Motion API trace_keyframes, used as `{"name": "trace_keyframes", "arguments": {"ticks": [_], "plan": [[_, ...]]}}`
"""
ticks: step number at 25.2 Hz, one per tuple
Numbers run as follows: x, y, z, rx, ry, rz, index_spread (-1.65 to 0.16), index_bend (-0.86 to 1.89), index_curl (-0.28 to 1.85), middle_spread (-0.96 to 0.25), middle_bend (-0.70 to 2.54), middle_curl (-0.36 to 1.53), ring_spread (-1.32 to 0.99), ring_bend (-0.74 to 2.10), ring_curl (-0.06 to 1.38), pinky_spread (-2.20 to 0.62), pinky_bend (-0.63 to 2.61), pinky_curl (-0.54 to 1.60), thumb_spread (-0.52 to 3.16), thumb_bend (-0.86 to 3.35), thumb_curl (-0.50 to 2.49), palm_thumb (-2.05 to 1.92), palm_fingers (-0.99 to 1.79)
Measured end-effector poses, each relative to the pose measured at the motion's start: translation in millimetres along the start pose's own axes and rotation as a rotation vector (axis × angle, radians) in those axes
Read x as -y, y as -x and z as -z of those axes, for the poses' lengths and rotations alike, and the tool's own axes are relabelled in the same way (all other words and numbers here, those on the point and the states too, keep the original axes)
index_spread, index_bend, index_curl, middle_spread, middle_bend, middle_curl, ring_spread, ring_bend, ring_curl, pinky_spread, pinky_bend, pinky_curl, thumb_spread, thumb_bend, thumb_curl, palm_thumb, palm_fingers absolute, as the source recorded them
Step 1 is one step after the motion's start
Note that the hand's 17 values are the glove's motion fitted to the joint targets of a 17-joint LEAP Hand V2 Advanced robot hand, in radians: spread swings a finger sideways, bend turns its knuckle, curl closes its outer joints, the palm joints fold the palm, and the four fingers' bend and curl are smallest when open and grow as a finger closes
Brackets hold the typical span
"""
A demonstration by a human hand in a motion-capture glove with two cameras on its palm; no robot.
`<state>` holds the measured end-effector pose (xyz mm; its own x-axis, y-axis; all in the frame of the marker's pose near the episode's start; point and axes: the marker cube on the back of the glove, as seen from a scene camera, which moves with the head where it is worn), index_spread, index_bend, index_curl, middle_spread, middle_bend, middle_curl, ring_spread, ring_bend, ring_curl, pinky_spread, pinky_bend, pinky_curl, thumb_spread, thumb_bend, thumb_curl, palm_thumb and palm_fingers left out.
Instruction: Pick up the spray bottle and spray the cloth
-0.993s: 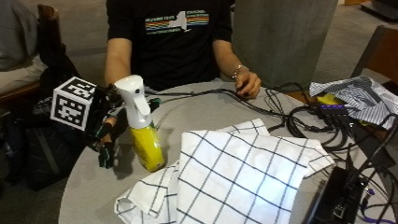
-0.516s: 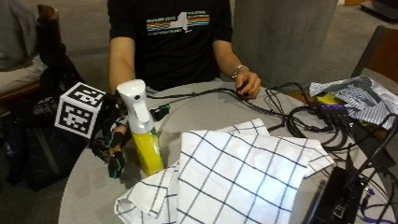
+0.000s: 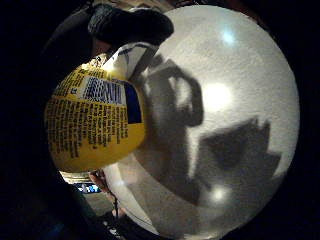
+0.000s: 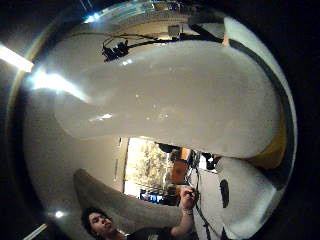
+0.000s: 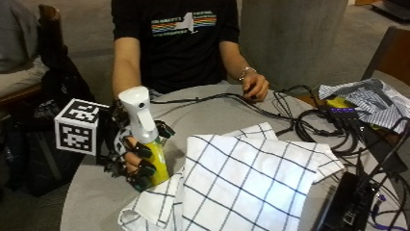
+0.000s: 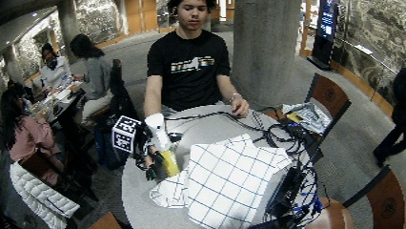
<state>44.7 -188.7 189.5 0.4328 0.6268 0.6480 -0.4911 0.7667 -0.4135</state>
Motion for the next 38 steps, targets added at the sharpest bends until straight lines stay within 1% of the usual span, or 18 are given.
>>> {"name": "trace_keyframes", "arguments": {"ticks": [1, 2, 3, 4, 9, 13, 18, 25, 30, 38], "plan": [[0.0, -0.3, -0.2, 0.011, -0.005, 0.006, -0.31, 0.59, 0.28, 0.06, 0.27, 0.38, 0.12, 0.23, 0.27, 0.36, 0.49, 0.31, 0.82, 0.07, 0.42, 0.86, 0.55], [-0.3, -0.6, -0.2, 0.016, -0.011, 0.014, -0.3, 0.5, 0.26, 0.05, 0.32, 0.4, 0.1, 0.34, 0.3, 0.34, 0.47, 0.3, 0.81, 0.09, 0.43, 0.9, 0.71], [-0.6, -0.8, 0.0, 0.015, -0.016, 0.024, -0.28, 0.43, 0.25, 0.04, 0.33, 0.39, 0.08, 0.39, 0.29, 0.33, 0.48, 0.3, 0.8, 0.1, 0.45, 0.93, 0.81], [-0.9, -0.7, 0.3, 0.012, -0.021, 0.033, -0.28, 0.39, 0.26, 0.03, 0.34, 0.4, 0.07, 0.4, 0.29, 0.31, 0.48, 0.29, 0.79, 0.1, 0.46, 0.95, 0.85], [-4.1, 3.0, 4.2, -0.025, -0.03, 0.072, -0.24, 0.31, 0.3, -0.01, 0.34, 0.42, 0.04, 0.44, 0.33, 0.28, 0.46, 0.31, 0.69, 0.08, 0.5, 1.01, 0.91], [-9.1, 14.6, 12.2, -0.049, -0.015, 0.086, -0.22, 0.26, 0.32, -0.03, 0.32, 0.42, 0.02, 0.42, 0.34, 0.26, 0.43, 0.32, 0.64, 0.05, 0.52, 1.03, 0.95], [-15.6, 43.1, 21.7, -0.142, 0.076, 0.124, -0.21, 0.19, 0.34, -0.04, 0.29, 0.42, 0.01, 0.41, 0.35, 0.2, 0.42, 0.32, 0.58, 0.01, 0.55, 1.04, 1.01], [-23.4, 69.9, 24.6, -0.325, 0.245, 0.149, -0.2, 0.15, 0.35, -0.05, 0.25, 0.43, -0.01, 0.41, 0.35, 0.13, 0.4, 0.33, 0.53, -0.03, 0.58, 1.03, 1.08], [-21.4, 80.1, 19.8, -0.433, 0.332, 0.106, -0.19, 0.15, 0.36, -0.05, 0.25, 0.43, -0.02, 0.4, 0.36, 0.08, 0.39, 0.34, 0.49, -0.03, 0.6, 1.03, 1.11], [-20.1, 79.5, 9.5, -0.467, 0.468, -0.071, -0.19, 0.14, 0.37, -0.05, 0.25, 0.45, -0.03, 0.4, 0.36, 0.04, 0.39, 0.34, 0.45, -0.04, 0.63, 1.02, 1.12]]}}
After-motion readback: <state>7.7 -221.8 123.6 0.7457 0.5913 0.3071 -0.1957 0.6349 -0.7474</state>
